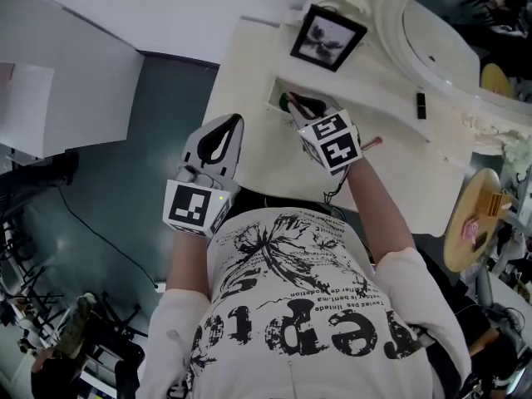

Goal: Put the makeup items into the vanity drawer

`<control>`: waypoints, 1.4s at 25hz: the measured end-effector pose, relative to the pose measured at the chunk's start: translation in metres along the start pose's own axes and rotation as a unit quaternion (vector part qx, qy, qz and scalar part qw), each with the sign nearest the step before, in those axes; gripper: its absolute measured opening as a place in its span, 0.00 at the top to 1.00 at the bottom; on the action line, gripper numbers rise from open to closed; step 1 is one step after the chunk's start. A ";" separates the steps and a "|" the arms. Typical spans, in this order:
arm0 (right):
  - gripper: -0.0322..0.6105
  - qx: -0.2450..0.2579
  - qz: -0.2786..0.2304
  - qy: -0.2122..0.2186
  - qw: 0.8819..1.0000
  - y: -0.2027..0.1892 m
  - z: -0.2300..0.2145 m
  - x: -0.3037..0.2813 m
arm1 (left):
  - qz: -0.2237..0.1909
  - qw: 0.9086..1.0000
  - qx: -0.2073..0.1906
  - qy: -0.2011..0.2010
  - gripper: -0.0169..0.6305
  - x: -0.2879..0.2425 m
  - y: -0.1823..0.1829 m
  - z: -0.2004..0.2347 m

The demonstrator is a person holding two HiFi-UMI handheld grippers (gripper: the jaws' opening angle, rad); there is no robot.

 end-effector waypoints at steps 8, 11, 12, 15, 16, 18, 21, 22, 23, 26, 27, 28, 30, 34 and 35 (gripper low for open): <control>0.40 -0.079 -0.032 -0.034 0.996 0.001 -0.012 0.018 | 0.000 0.999 -0.005 -0.033 0.95 -0.012 0.005 -0.004; 0.40 -0.098 -0.042 -0.058 0.993 -0.004 -0.025 0.035 | -0.002 0.998 -0.011 -0.056 0.95 -0.024 0.010 -0.014; 0.40 -0.103 -0.045 -0.065 0.991 -0.007 -0.029 0.041 | -0.003 0.998 -0.013 -0.064 0.95 -0.029 0.012 -0.018; 0.40 -0.126 -0.050 -0.094 0.986 -0.020 -0.044 0.059 | -0.003 0.995 -0.022 -0.095 0.95 -0.045 0.016 -0.034; 0.40 -0.137 -0.050 -0.107 0.984 -0.026 -0.049 0.066 | -0.002 0.994 -0.025 -0.109 0.95 -0.050 0.017 -0.040; 0.40 -0.162 -0.049 -0.136 0.976 -0.041 -0.060 0.080 | 0.003 0.990 -0.031 -0.138 0.95 -0.062 0.017 -0.053; 0.40 -0.197 -0.039 -0.171 0.965 -0.069 -0.075 0.096 | 0.009 0.985 -0.036 -0.168 0.95 -0.078 0.016 -0.072; 0.40 -0.208 -0.033 -0.182 0.961 -0.079 -0.080 0.101 | 0.011 0.983 -0.036 -0.177 0.95 -0.084 0.015 -0.078; 0.40 -0.220 -0.027 -0.194 0.956 -0.090 -0.085 0.105 | 0.014 0.982 -0.037 -0.187 0.95 -0.090 0.014 -0.084; 0.40 -0.262 -0.003 -0.230 0.937 -0.127 -0.096 0.118 | 0.027 0.974 -0.040 -0.221 0.95 -0.107 0.008 -0.104; 0.40 -0.275 0.004 -0.239 0.931 -0.138 -0.099 0.121 | 0.031 0.972 -0.041 -0.231 0.95 -0.112 0.005 -0.111; 0.40 -0.288 0.010 -0.245 0.926 -0.149 -0.101 0.123 | 0.035 0.969 -0.042 -0.240 0.95 -0.117 0.003 -0.117; 0.40 -0.311 0.021 -0.253 0.916 -0.167 -0.105 0.125 | 0.042 0.965 -0.045 -0.255 0.95 -0.126 -0.001 -0.127; 0.41 -0.355 0.041 -0.260 0.897 -0.197 -0.109 0.124 | 0.055 0.957 -0.049 -0.279 0.95 -0.140 -0.007 -0.144; 0.41 -0.367 0.044 -0.259 0.892 -0.203 -0.109 0.121 | 0.058 0.956 -0.050 -0.283 0.95 -0.143 -0.008 -0.146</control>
Point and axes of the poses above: the fingertips, and each gripper's own axes: x backward along the fingers, z to its left, y out of its top, the point moved 3 cm from there along x, backward along the fingers, and after that the axes turned 3 degrees about -y, right-handed, at the moved point
